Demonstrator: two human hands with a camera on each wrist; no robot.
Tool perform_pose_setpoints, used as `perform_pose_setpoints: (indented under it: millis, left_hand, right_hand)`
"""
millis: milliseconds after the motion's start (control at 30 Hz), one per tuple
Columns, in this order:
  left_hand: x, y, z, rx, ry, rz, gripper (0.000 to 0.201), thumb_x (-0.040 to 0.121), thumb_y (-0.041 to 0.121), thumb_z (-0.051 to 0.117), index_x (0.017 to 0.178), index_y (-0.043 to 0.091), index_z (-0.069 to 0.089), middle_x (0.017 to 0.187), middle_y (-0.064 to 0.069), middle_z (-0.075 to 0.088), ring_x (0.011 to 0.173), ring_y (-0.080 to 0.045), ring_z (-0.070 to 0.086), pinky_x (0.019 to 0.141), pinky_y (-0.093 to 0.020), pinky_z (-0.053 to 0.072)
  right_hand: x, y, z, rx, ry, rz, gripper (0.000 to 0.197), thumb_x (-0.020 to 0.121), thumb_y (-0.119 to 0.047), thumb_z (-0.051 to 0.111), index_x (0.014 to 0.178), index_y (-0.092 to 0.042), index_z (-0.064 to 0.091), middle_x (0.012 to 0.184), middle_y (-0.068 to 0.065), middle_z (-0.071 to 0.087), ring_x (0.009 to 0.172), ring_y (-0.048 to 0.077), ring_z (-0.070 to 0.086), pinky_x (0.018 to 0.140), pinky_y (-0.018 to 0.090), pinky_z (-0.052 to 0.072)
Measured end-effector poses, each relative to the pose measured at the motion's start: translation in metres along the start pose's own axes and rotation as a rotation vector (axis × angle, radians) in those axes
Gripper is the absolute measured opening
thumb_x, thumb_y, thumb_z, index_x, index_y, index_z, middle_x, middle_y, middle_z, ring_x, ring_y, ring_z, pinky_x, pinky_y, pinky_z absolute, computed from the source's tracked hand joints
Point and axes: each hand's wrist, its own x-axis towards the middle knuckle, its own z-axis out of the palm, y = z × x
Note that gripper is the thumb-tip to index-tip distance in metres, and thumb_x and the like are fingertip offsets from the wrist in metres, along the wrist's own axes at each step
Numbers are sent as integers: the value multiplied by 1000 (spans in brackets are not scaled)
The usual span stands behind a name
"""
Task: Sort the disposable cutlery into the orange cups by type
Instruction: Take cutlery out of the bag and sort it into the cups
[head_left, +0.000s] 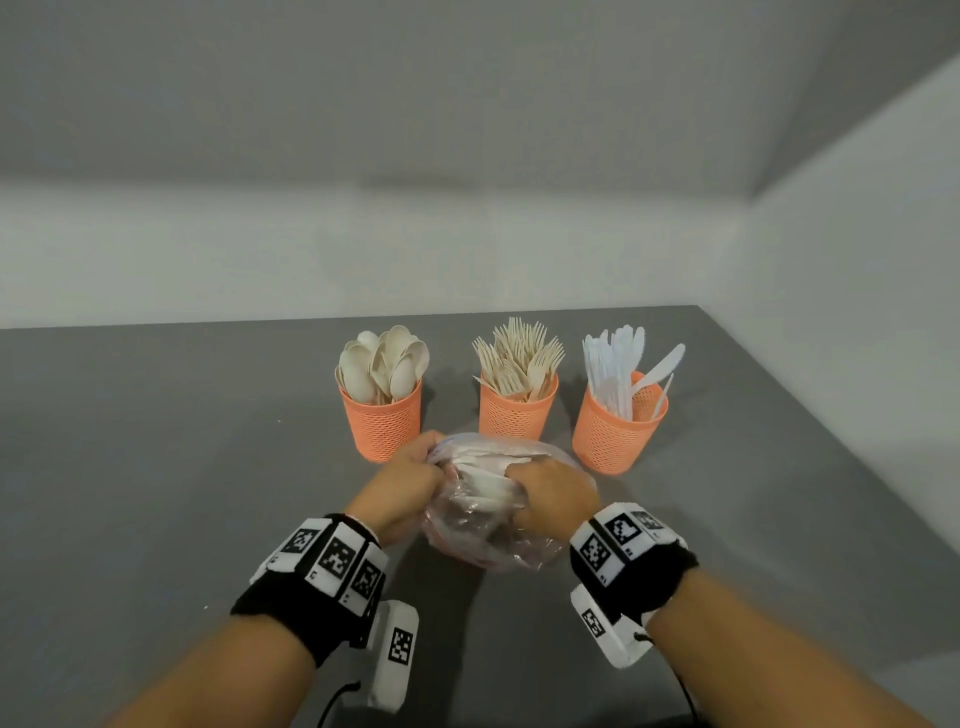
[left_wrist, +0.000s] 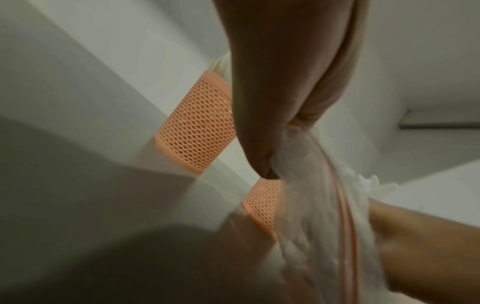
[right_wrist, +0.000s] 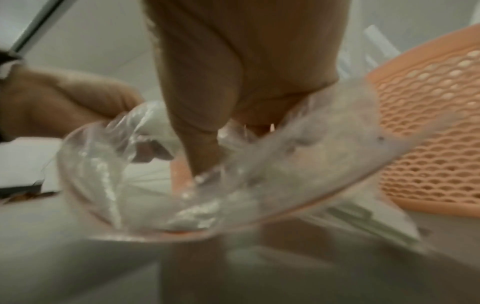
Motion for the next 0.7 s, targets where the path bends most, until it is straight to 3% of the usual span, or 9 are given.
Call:
perform_pose_setpoints:
  millis: [33,100,233,300,400,467,500,567,700]
  left_hand:
    - [0,1,-3,-8,10,6,35,76,-22,33,79,8,51,71,-9,51,65,-18,49,51,-22,41]
    - [-1,5,-8,-56,40,-2,31,79,-18,36,82,8,53,74,-12,54,65,-20,51,53,-27,41]
    - [-7,12,-5,-229,-256,-167,28,96,26,46,107,10,66,101,-16,70,79,-25,66,69,-32,56]
    - [-8,15,-3,-120,-335,-288,42,84,42,59,112,12,66,93,-13,71,67,-21,65,62,-30,57]
    - [-6,17,-5,-80,-312,-350,36,79,20,67,109,2,61,87,-14,69,60,-18,67,59,-29,57]
    - [-3,20,-6,-146,-216,-277,21,81,-2,62,101,-2,55,87,-16,66,63,-20,68,57,-28,58]
    - [-2,21,-6,-177,-172,-234,19,80,-10,59,96,-1,53,84,-15,65,63,-21,68,55,-27,57]
    - [0,22,-7,-230,-133,-188,32,74,-24,50,94,1,51,83,-15,61,70,-23,64,56,-27,56]
    - [-3,22,-1,-238,-171,-141,50,66,-31,29,91,6,51,81,-14,55,73,-24,56,58,-32,50]
  right_hand:
    - [-2,2,-6,39,-28,-15,14,79,-28,65,82,-16,59,85,-3,56,96,22,54,76,27,38]
    - [-2,9,-9,196,-106,-35,39,70,-33,75,61,-18,41,66,-5,41,76,19,44,66,27,30]
    - [-3,6,-6,382,-8,-85,32,62,-37,66,70,-12,46,71,3,45,69,16,40,63,32,32]
    - [-4,5,-2,375,56,-12,14,67,-23,56,77,-16,49,74,-2,47,78,18,46,67,28,37]
    - [-9,6,4,362,-4,64,26,74,-2,52,75,-27,43,83,2,52,88,24,52,66,23,36]
    - [-13,8,5,374,-46,71,27,75,-15,62,98,-26,55,104,5,61,103,25,56,85,30,45]
    - [-13,10,5,408,-62,52,47,71,-23,68,116,-21,54,117,4,61,112,23,55,96,35,44]
    - [-17,11,-2,640,-140,-17,73,65,-29,76,132,-18,48,131,1,57,123,18,51,107,37,39]
    - [-28,6,-16,1228,-289,-66,54,75,-21,73,126,-22,55,127,5,62,119,19,57,107,39,41]
